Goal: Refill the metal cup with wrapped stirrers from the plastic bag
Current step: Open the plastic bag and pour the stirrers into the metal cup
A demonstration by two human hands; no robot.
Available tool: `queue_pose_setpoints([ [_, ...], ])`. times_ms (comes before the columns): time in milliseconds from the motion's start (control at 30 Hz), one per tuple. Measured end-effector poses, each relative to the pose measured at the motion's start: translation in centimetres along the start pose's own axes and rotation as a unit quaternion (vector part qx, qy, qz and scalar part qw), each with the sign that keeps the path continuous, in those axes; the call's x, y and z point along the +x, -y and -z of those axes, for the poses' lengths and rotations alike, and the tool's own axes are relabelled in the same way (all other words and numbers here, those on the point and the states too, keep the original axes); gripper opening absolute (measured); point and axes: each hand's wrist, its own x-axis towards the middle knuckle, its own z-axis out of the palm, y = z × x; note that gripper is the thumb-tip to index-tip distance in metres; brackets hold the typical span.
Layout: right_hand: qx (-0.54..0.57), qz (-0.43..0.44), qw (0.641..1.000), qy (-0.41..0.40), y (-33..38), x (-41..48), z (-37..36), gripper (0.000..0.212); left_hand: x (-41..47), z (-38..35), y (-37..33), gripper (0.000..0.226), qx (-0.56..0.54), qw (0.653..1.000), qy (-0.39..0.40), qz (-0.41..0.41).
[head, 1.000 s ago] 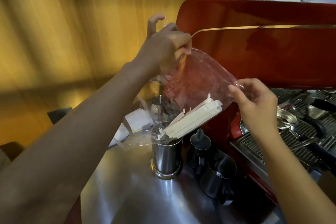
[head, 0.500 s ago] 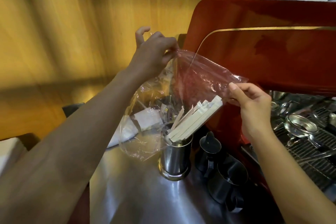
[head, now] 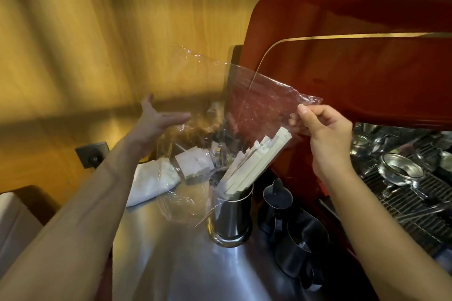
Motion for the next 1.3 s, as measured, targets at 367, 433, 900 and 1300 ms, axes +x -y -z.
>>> queue_pose_setpoints([
  [367, -0.022, -0.038, 0.999, 0.004, -3.7, -2.4, -0.8, 0.008, -0.1, 0.5, 4.0, 0.016, 0.010, 1.000, -0.023, -0.008],
  [433, -0.028, -0.047, 0.998, 0.007, -4.3, -2.8, -0.8, 0.011, -0.2, 0.6, 4.2, 0.015, 0.016, 0.999, -0.027, -0.007],
  [900, -0.089, 0.051, 0.994, -0.020, -1.9, 1.1, -3.5, 0.020, -0.9, 1.4, 0.7, 0.027, 0.113, 0.991, 0.068, -0.013],
  [1300, -0.046, -0.017, 0.999, 0.015, -2.0, 1.1, -3.1, 0.015, -1.4, 0.6, 1.9, 0.011, 0.088, 0.992, 0.086, -0.005],
])
